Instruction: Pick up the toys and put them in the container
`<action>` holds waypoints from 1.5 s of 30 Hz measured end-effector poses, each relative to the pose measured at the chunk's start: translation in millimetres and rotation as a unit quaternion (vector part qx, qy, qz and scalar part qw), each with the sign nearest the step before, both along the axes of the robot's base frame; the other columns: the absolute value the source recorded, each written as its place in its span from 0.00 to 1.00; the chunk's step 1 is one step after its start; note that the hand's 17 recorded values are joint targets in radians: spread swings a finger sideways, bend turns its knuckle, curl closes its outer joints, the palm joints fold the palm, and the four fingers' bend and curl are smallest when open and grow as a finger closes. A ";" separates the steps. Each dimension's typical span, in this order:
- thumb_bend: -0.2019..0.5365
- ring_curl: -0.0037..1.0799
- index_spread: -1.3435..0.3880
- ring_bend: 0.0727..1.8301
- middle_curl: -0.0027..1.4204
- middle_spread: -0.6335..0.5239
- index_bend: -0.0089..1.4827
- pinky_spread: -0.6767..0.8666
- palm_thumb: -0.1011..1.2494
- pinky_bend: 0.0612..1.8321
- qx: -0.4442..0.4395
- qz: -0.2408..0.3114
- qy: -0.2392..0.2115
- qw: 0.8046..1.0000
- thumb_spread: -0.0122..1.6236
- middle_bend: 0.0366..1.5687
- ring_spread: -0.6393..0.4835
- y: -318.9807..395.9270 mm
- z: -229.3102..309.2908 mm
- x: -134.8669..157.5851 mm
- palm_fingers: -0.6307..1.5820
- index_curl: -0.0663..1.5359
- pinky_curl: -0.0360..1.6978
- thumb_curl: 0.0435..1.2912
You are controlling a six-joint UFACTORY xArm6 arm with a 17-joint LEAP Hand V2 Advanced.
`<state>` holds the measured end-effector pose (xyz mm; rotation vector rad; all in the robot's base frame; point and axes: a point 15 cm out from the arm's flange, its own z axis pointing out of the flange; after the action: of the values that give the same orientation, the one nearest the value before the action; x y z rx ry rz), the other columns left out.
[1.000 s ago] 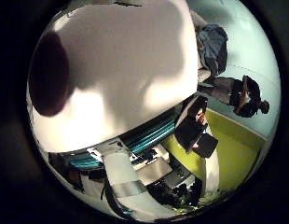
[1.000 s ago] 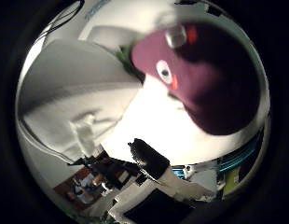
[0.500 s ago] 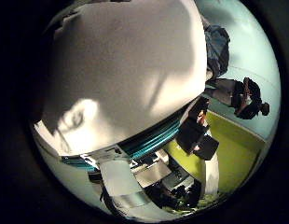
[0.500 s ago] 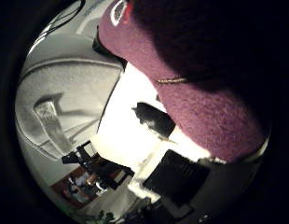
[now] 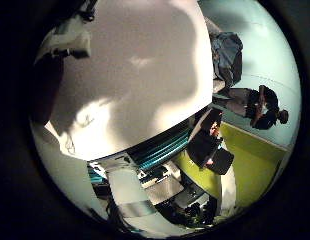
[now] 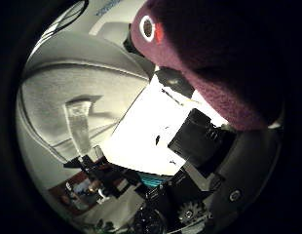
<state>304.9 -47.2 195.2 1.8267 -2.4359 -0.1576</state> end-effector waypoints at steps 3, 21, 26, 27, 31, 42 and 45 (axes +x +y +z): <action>0.27 0.73 0.56 0.77 0.77 0.29 0.70 0.33 0.86 0.80 -0.009 0.002 0.000 1.000 0.64 0.76 0.34 -7.9 34.9 5.8 0.72 0.68 0.46 0.42; 0.25 0.80 0.58 0.78 0.77 0.33 0.72 0.34 0.86 0.74 -0.028 0.010 -0.086 0.996 0.59 0.81 0.34 -17.8 246.7 35.4 0.69 0.71 0.64 0.54; 0.25 0.81 0.58 0.78 0.76 0.34 0.72 0.34 0.86 0.72 -0.022 0.057 -0.102 0.993 0.59 0.81 0.34 22.6 284.7 35.6 0.69 0.72 0.67 0.55; 0.25 0.81 0.58 0.78 0.76 0.34 0.72 0.34 0.86 0.71 -0.021 0.066 -0.104 0.992 0.59 0.81 0.34 30.9 288.4 35.9 0.69 0.72 0.68 0.55; 0.25 0.82 0.58 0.77 0.76 0.34 0.71 0.33 0.85 0.70 -0.014 0.102 -0.107 0.989 0.59 0.81 0.33 69.0 293.7 37.0 0.70 0.72 0.70 0.56; 0.25 0.83 0.58 0.76 0.75 0.35 0.70 0.33 0.84 0.67 -0.003 0.175 -0.096 0.980 0.59 0.81 0.33 167.4 278.7 60.1 0.71 0.72 0.74 0.58; 0.25 0.83 0.58 0.76 0.75 0.34 0.70 0.33 0.83 0.67 0.000 0.191 -0.102 0.976 0.59 0.80 0.33 189.8 278.0 70.5 0.71 0.73 0.75 0.57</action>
<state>375.4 142.6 473.2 2.3707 -2.1393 0.0636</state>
